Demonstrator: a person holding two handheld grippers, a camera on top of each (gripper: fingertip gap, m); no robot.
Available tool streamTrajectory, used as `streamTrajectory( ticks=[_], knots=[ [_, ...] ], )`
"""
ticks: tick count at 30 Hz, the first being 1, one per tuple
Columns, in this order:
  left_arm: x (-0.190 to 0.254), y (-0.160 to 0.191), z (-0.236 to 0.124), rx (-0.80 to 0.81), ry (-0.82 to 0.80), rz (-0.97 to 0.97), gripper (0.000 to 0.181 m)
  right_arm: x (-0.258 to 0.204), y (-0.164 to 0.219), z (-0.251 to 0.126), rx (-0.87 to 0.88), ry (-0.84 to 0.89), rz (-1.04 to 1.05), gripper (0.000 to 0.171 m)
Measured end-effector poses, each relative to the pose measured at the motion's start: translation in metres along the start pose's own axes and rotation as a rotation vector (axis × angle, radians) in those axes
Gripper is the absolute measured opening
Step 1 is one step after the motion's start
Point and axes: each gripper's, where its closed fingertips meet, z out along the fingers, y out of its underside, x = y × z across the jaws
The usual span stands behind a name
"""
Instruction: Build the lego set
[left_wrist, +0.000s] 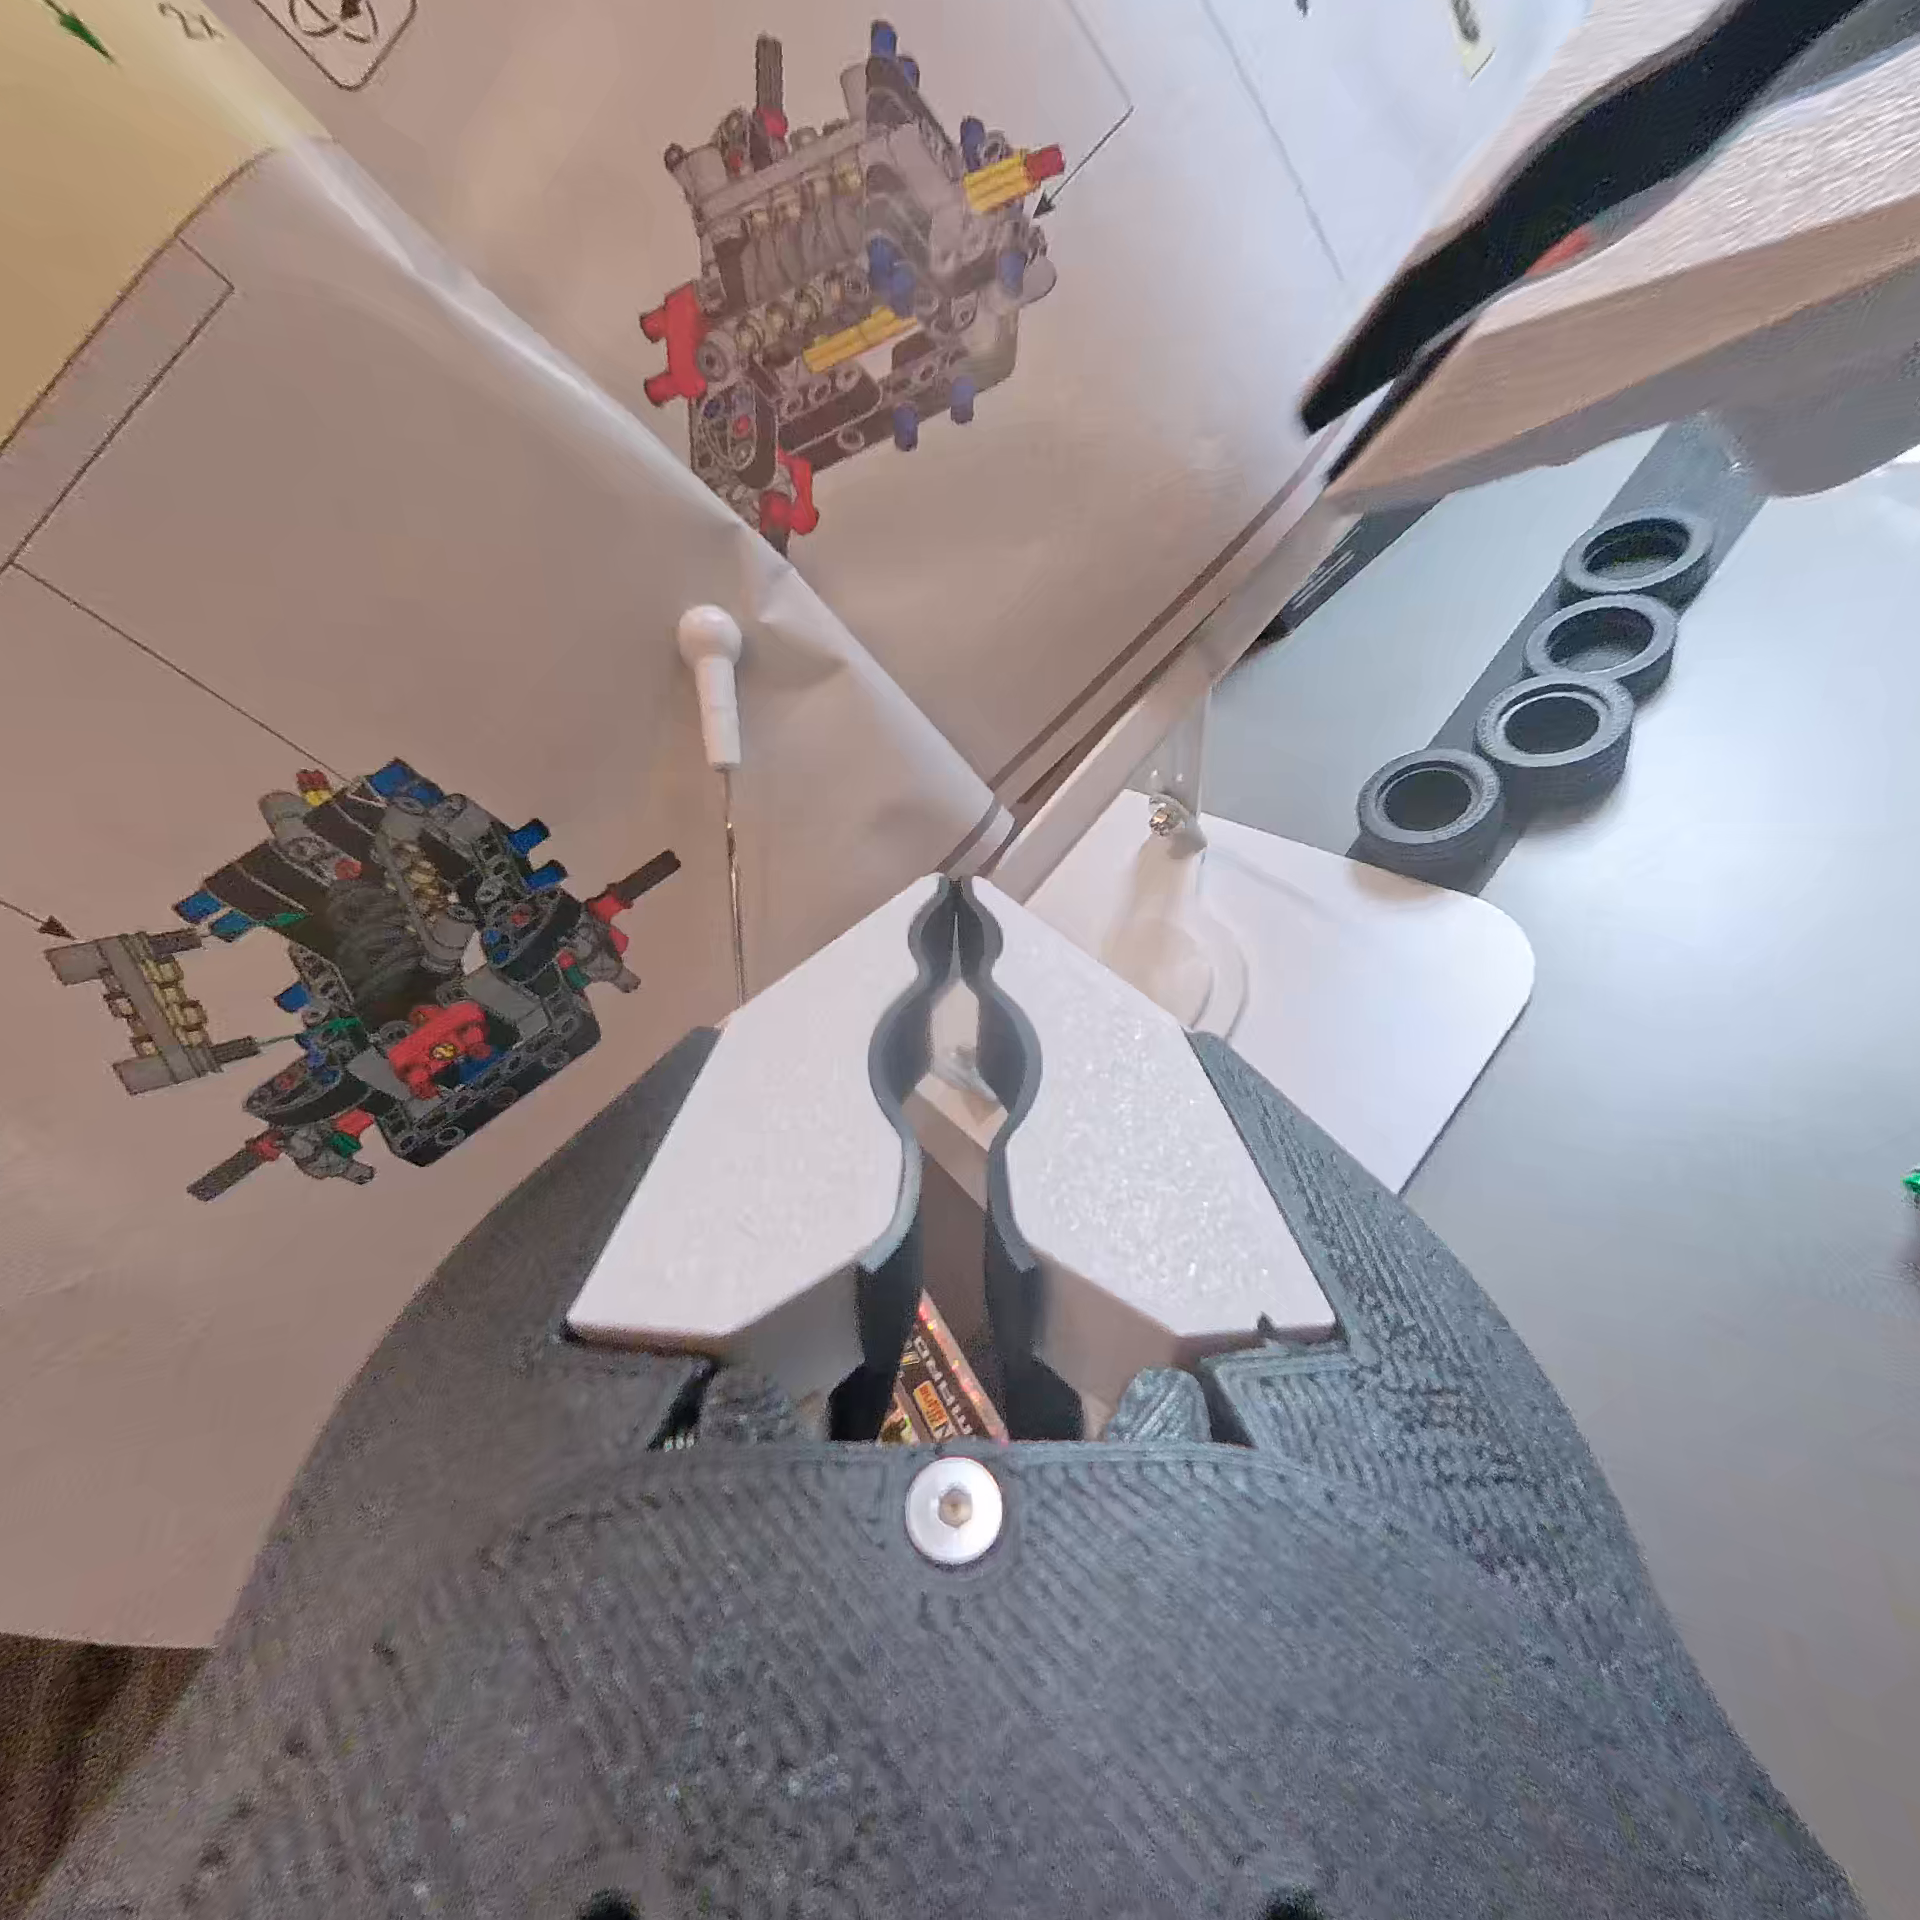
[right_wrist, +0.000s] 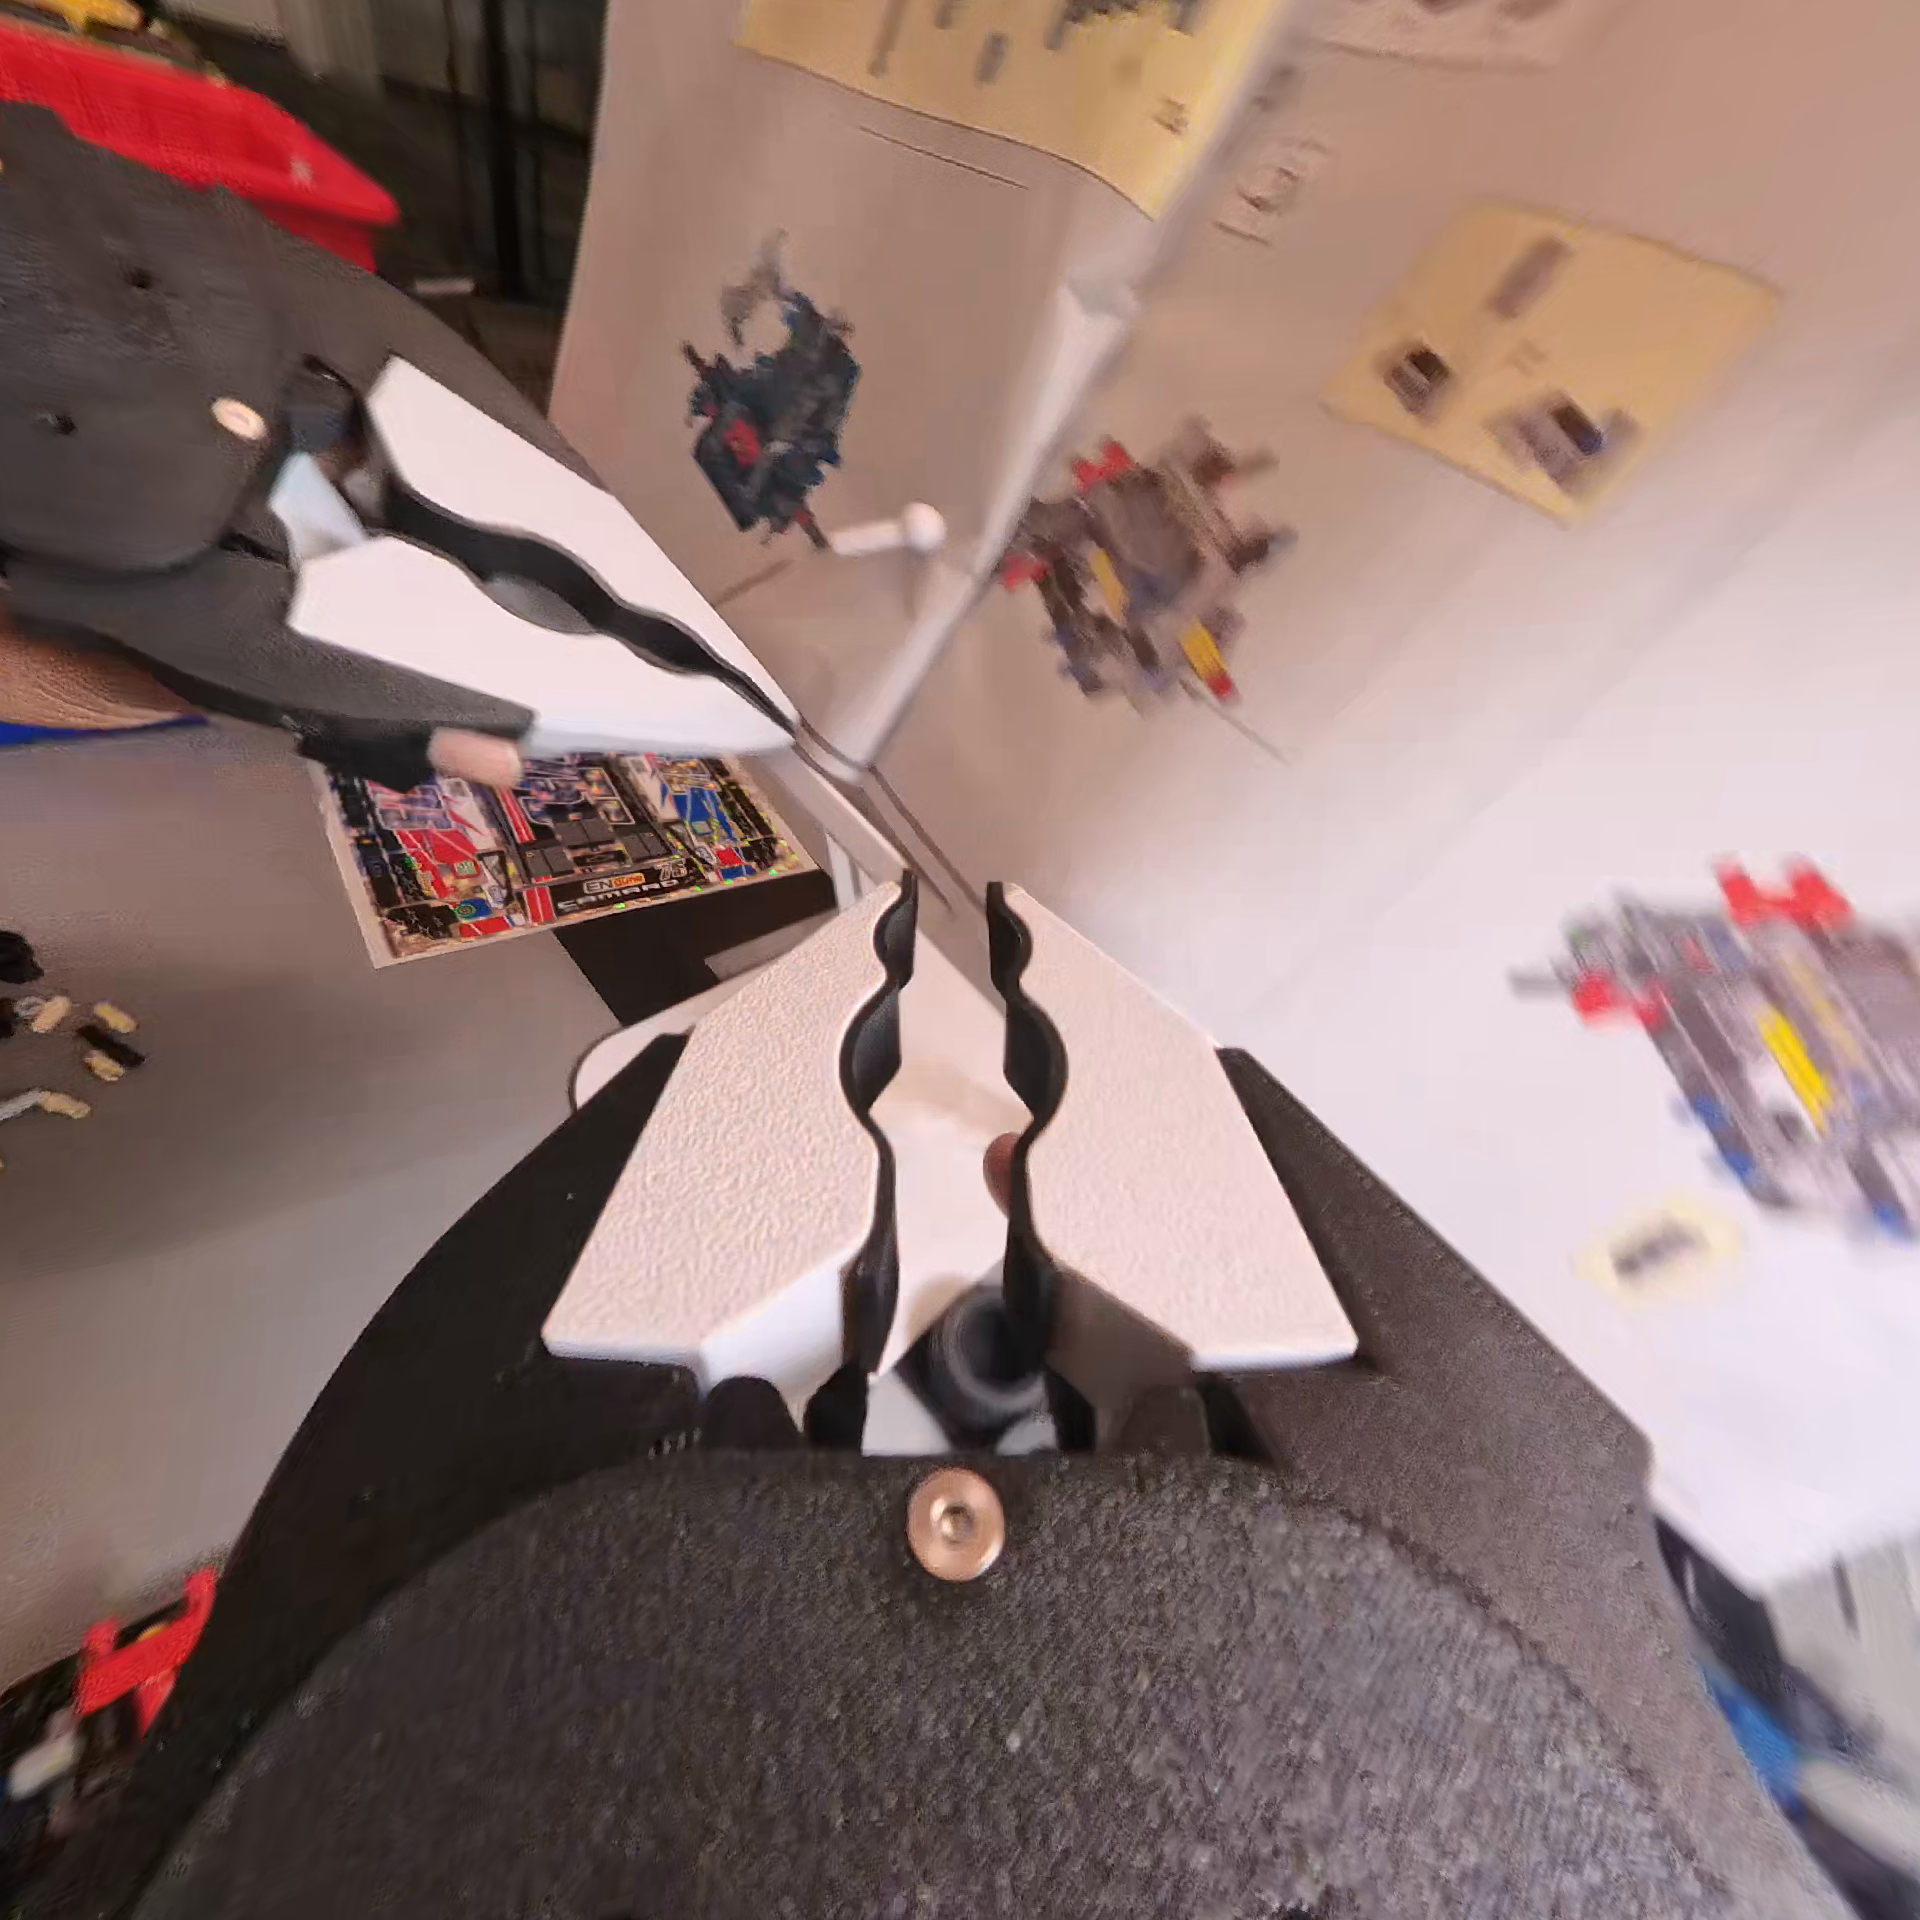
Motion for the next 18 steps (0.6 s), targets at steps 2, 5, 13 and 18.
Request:
streamTrajectory(
  ticks=[2, 5, 13, 18],
  knots=[
    [0.003, -0.009, -0.007, 0.037, 0.018, -0.010, 0.000, 0.017, 0.015, -0.021, 0.020, 0.059, 0.101, 0.011],
    [0.003, -0.026, -0.017, 0.097, 0.011, -0.030, 0.003, 0.040, 0.045, -0.048, 0.044, 0.160, 0.281, 0.013],
    [0.029, -0.047, 0.015, 0.033, 0.006, 0.025, 0.010, 0.056, 0.074, -0.044, 0.157, 0.195, 0.657, 0.048],
    [0.017, -0.043, 0.036, -0.027, -0.096, -0.020, 0.000, 0.067, 0.049, -0.027, 0.277, 0.135, 0.836, 0.037]
  ],
)
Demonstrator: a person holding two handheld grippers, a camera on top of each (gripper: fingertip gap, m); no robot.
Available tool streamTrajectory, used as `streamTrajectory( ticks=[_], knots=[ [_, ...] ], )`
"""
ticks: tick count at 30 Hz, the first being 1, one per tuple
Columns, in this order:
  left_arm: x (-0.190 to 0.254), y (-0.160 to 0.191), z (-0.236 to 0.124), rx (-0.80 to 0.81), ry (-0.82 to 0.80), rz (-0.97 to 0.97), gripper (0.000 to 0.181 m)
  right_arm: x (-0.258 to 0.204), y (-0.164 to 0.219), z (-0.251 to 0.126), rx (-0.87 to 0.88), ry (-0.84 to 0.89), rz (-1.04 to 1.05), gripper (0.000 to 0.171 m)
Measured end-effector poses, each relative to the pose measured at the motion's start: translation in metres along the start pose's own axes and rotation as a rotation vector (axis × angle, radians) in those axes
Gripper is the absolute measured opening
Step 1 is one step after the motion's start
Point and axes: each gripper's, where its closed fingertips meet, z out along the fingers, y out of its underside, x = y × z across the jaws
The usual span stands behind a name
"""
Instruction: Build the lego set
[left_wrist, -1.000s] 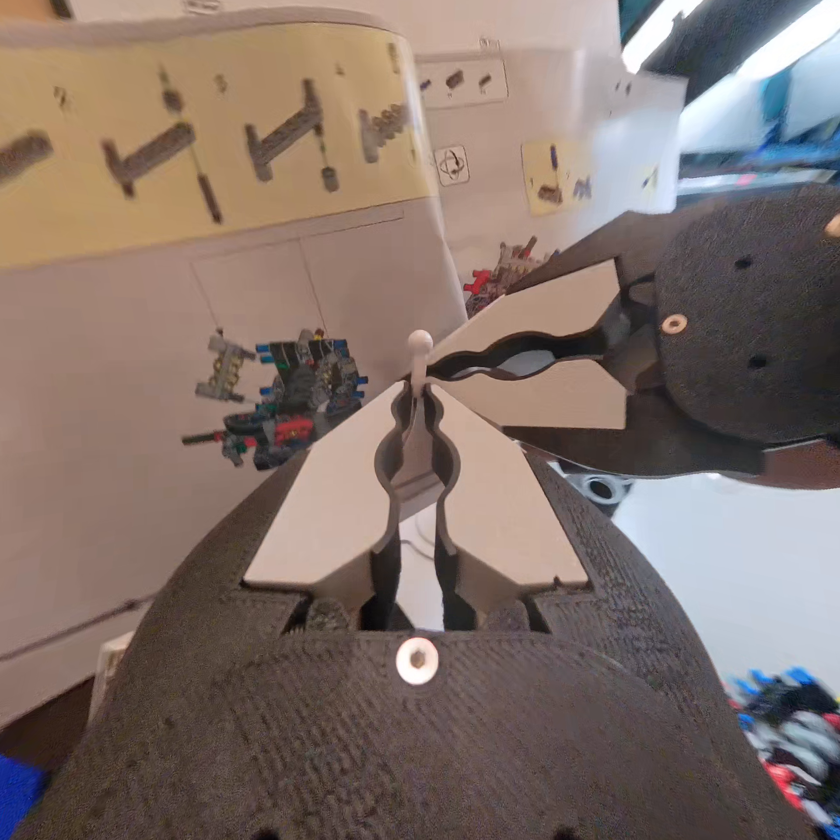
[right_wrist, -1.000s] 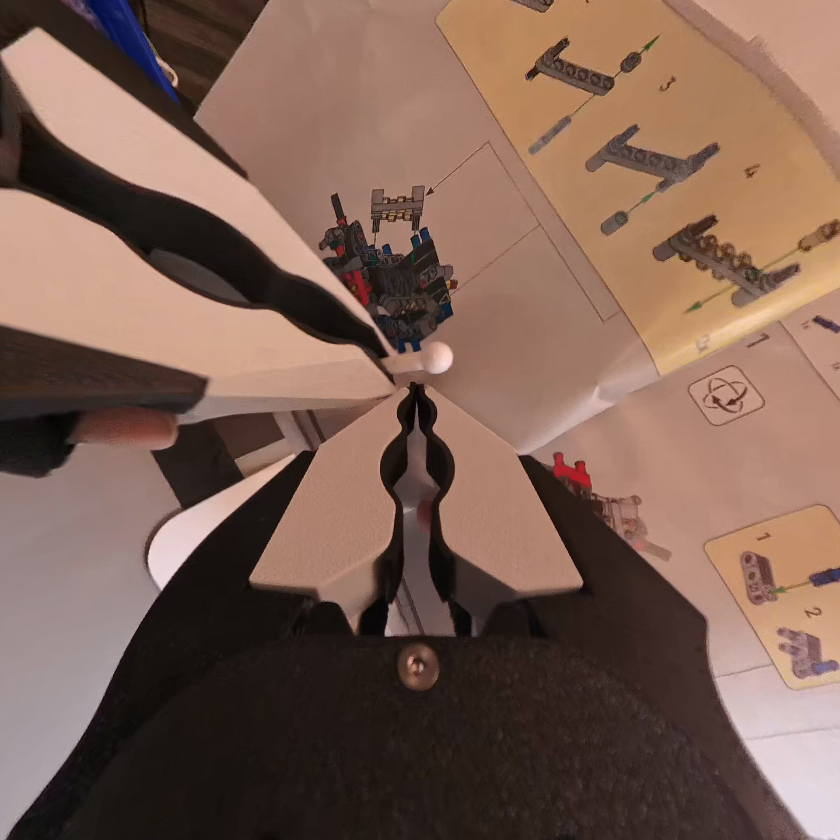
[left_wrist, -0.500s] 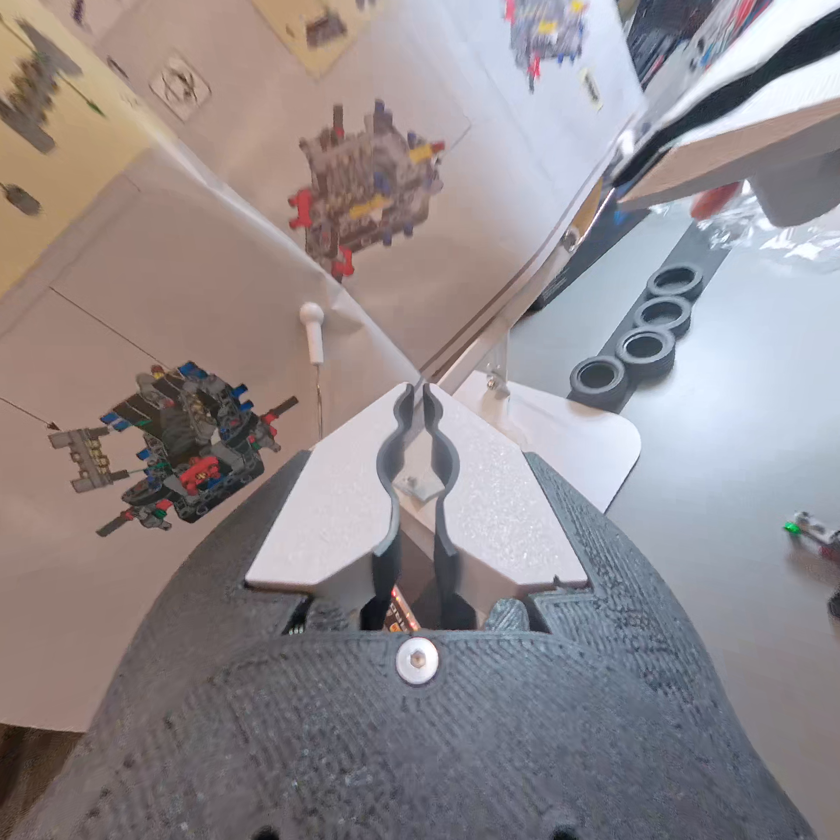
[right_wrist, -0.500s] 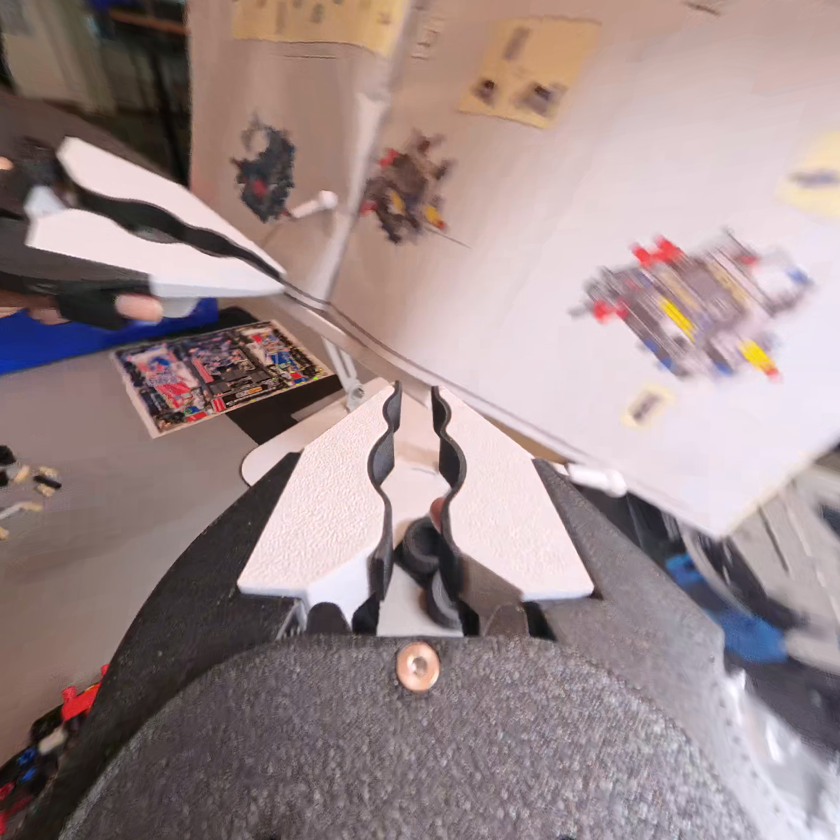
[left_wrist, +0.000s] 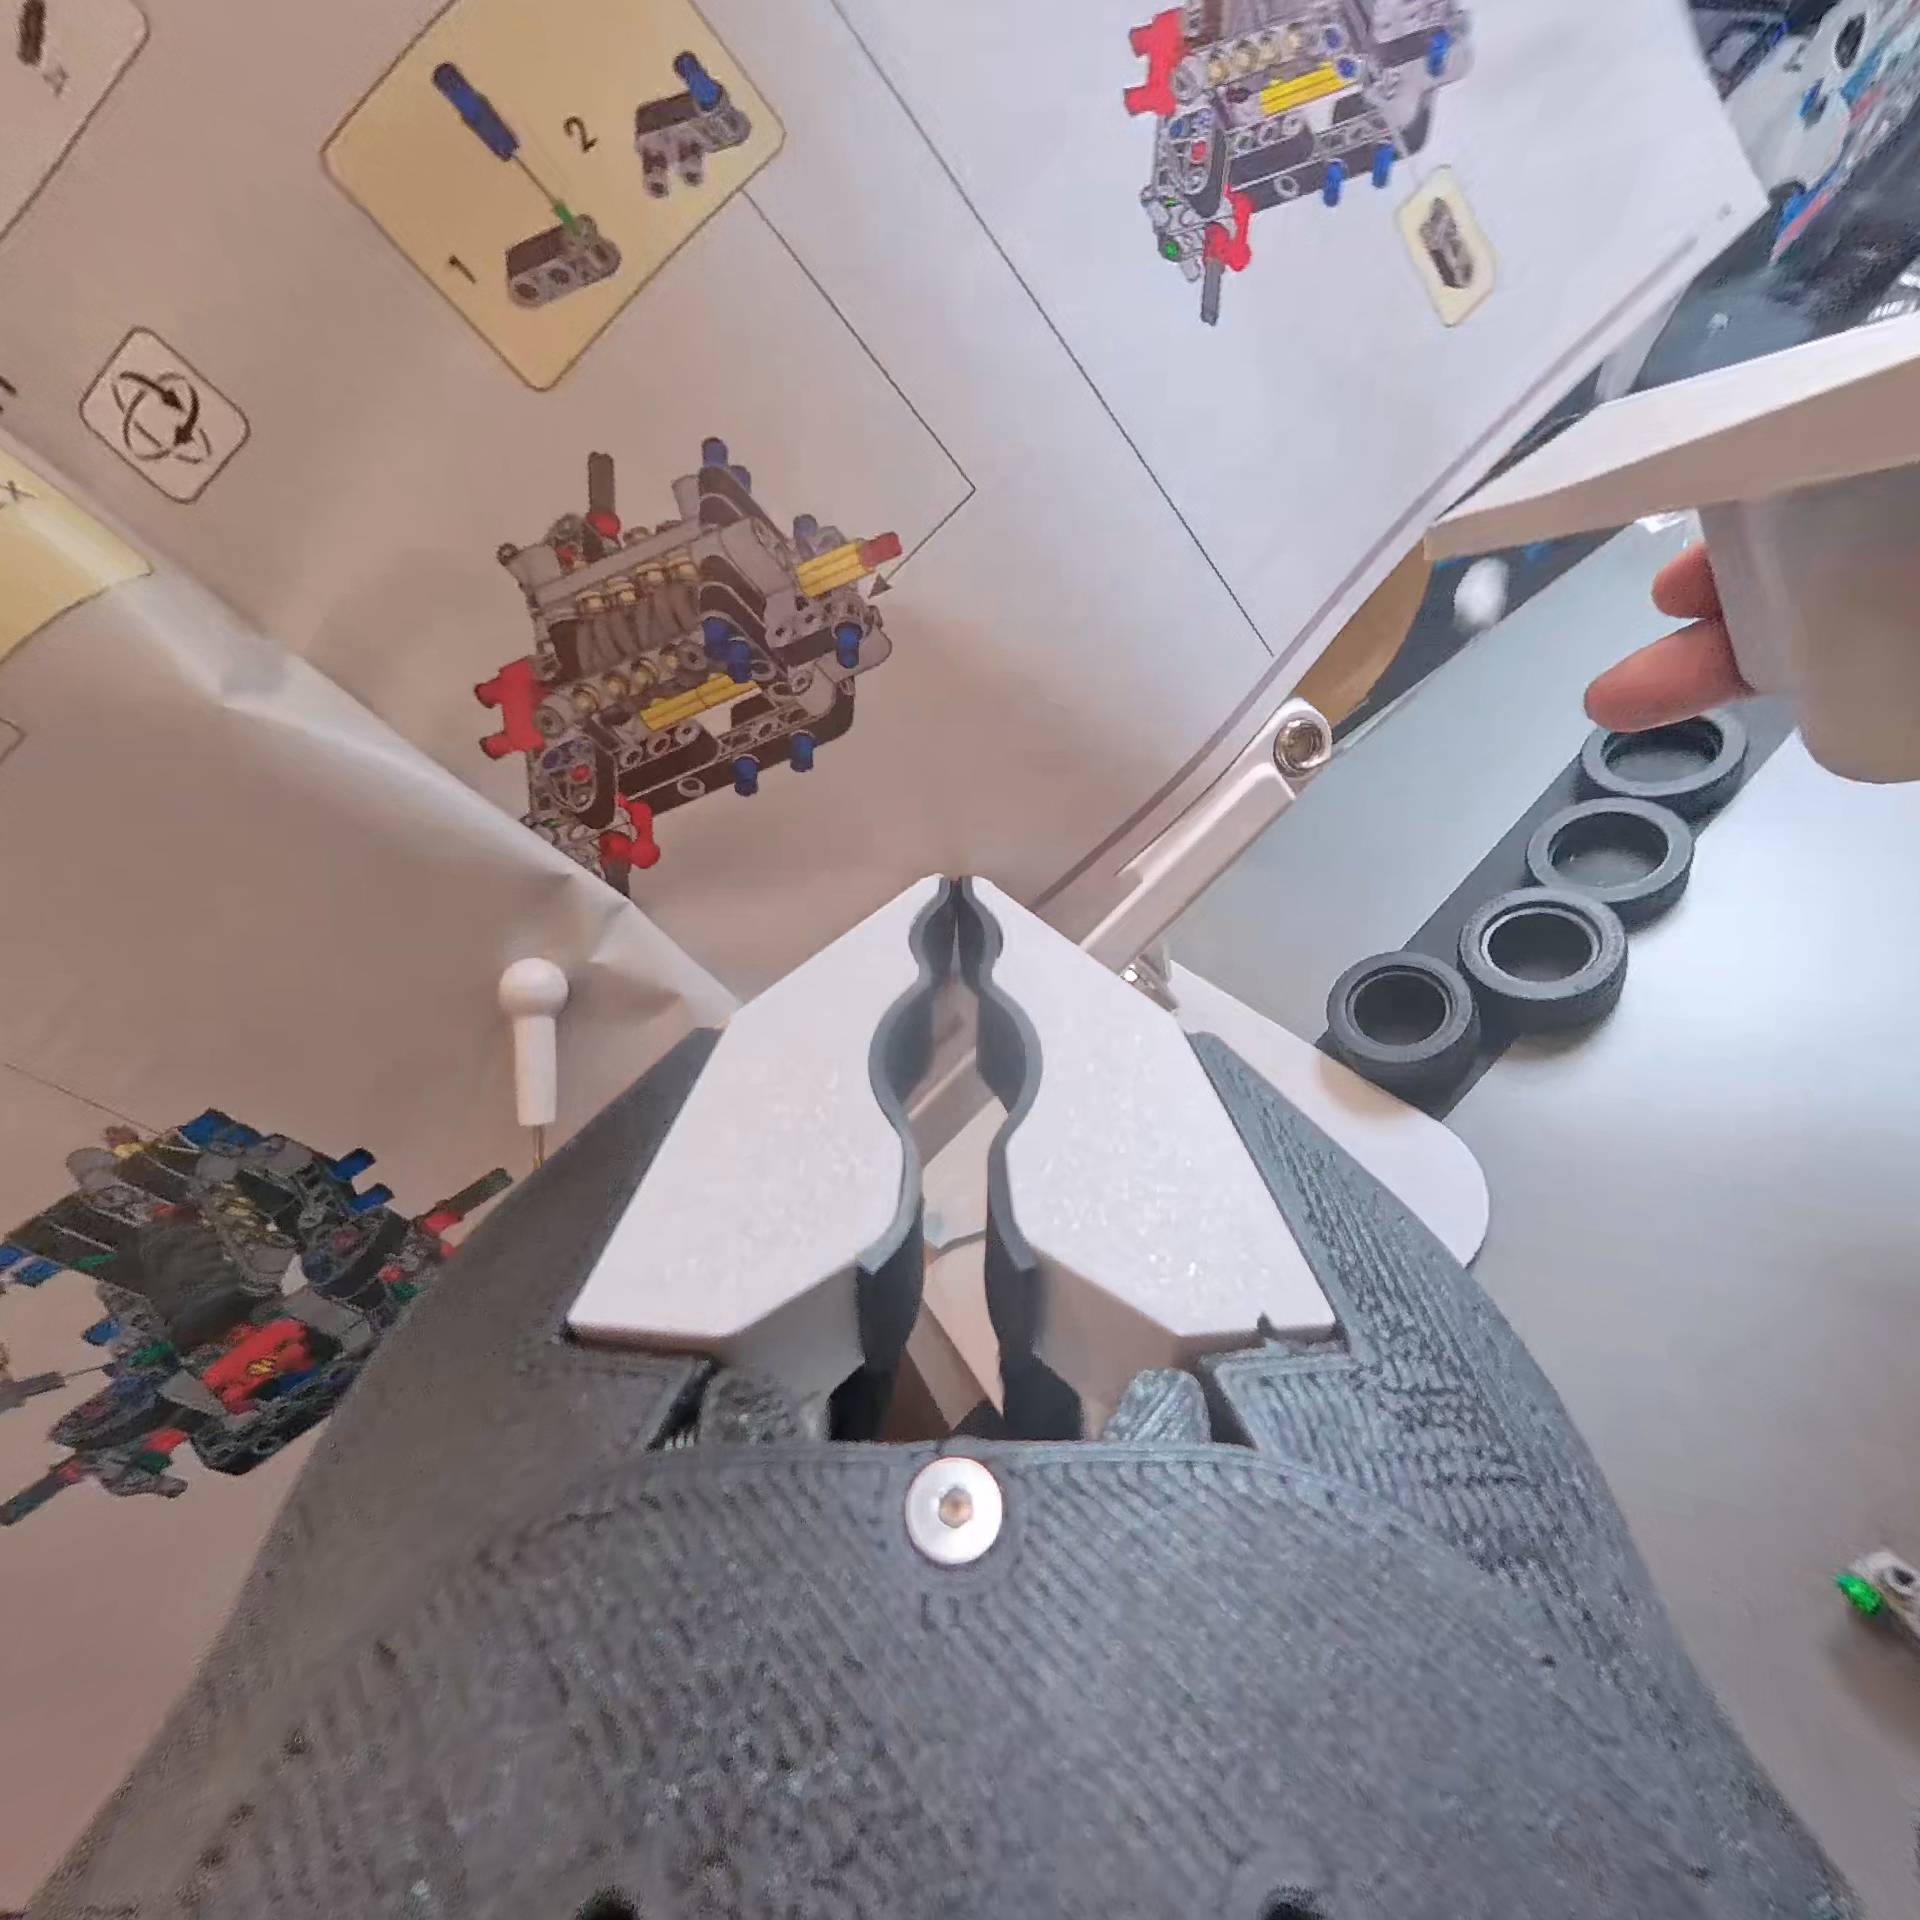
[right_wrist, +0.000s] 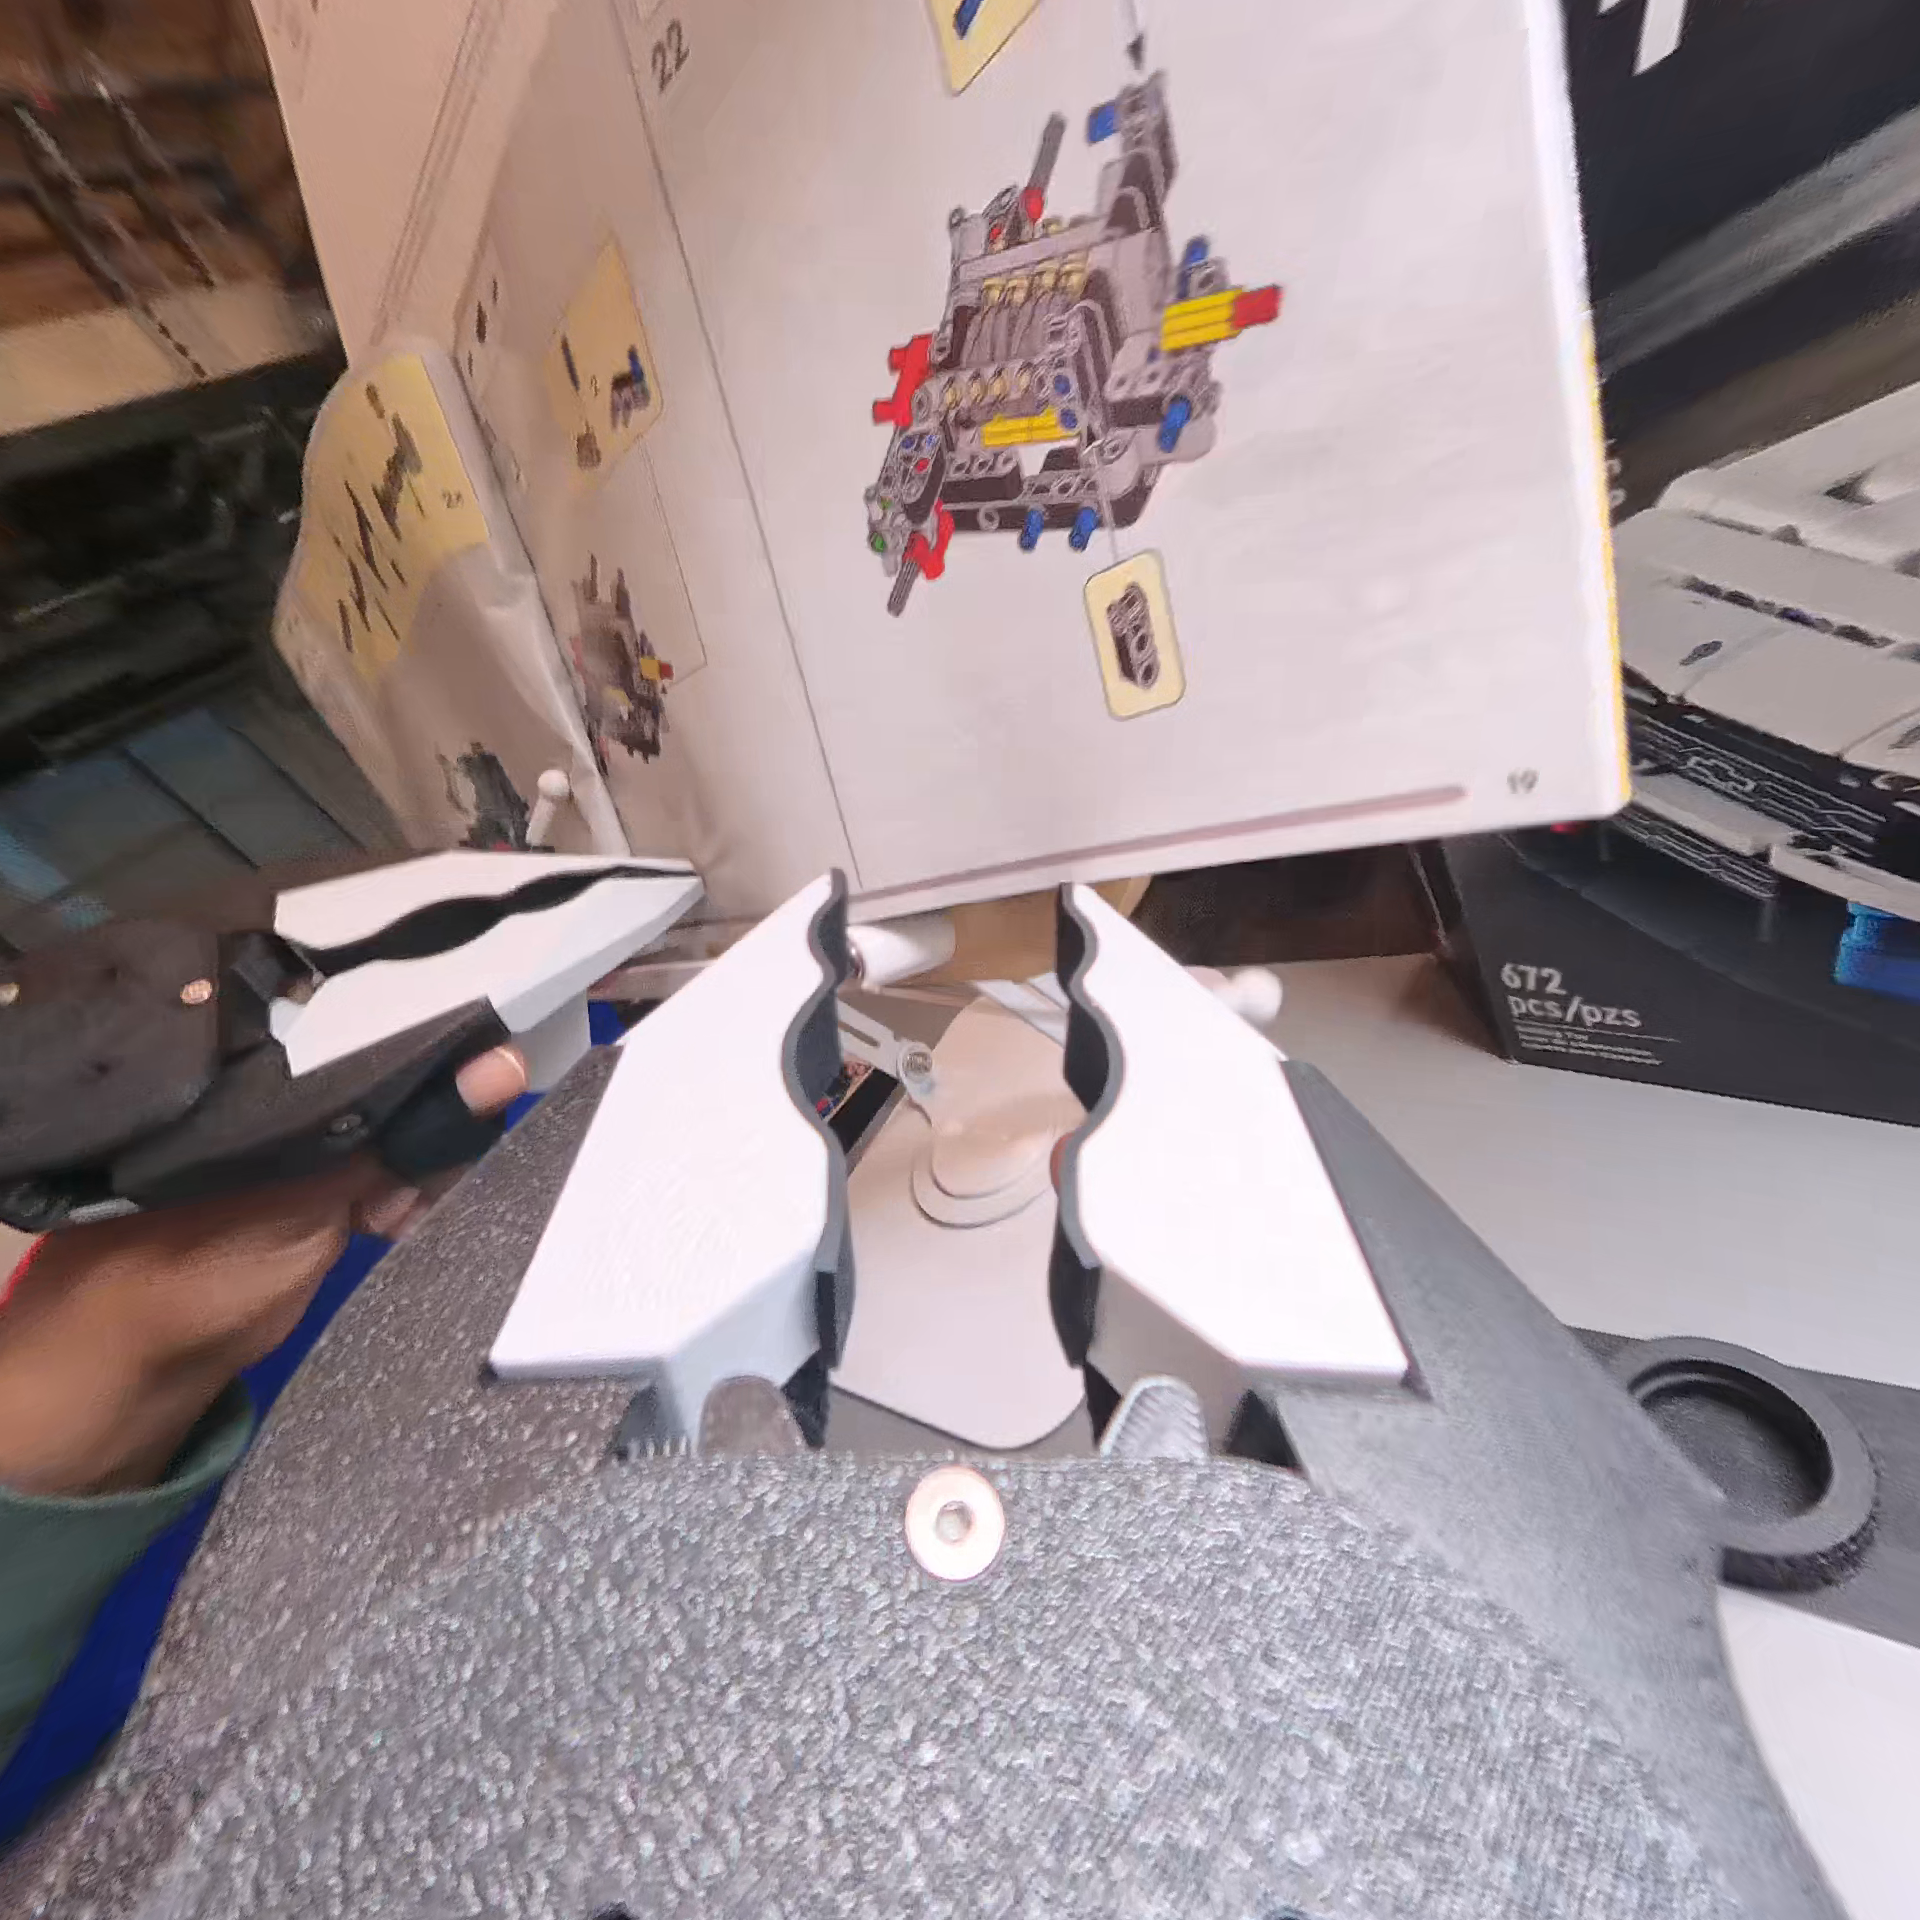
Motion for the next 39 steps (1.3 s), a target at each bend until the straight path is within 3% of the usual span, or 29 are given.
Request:
streamTrajectory(
  ticks=[4, 7, 13, 15, 17, 19, 20, 24, 29, 32, 39],
  knots=[
    [-0.003, 0.002, 0.002, 0.017, -0.008, -0.053, 0.000, 0.016, 0.000, 0.004, -0.016, 0.103, 0.002, 0.004],
    [-0.004, 0.003, 0.004, 0.001, -0.022, -0.045, 0.000, 0.010, 0.002, 0.004, -0.007, 0.114, -0.023, 0.000],
    [-0.005, 0.005, 0.003, -0.015, -0.019, -0.027, 0.000, 0.003, 0.052, 0.000, -0.152, 0.122, -0.105, 0.038],
    [-0.007, 0.006, 0.003, -0.009, -0.008, -0.040, 0.000, 0.005, 0.071, 0.003, -0.225, 0.181, -0.351, 0.051],
    [-0.008, 0.007, 0.003, -0.007, -0.004, -0.054, 0.000, 0.006, 0.077, 0.012, -0.252, 0.236, -0.627, 0.049],
    [-0.009, 0.007, 0.003, -0.014, -0.004, -0.053, 0.000, 0.006, 0.068, 0.017, -0.229, 0.292, -0.843, 0.006],
    [-0.009, 0.007, 0.004, -0.018, -0.005, -0.048, 0.000, 0.007, 0.061, 0.015, -0.242, 0.327, -0.939, 0.000],
    [-0.011, 0.008, 0.005, -0.032, -0.009, -0.033, 0.000, 0.005, 0.021, -0.003, -0.289, 0.497, -1.402, 0.000],
    [-0.012, 0.010, 0.003, -0.035, 0.017, -0.074, 0.000, -0.018, -0.012, 0.012, -0.356, 0.570, -1.942, 0.004],
    [-0.012, 0.011, 0.002, -0.025, 0.029, -0.093, 0.000, -0.011, -0.013, 0.023, -0.438, 0.537, -1.969, 0.005],
    [-0.016, 0.009, -0.009, 0.040, 0.070, -0.242, 0.007, -0.007, -0.002, 0.016, -0.397, 0.455, -1.871, 0.007]
  ],
)
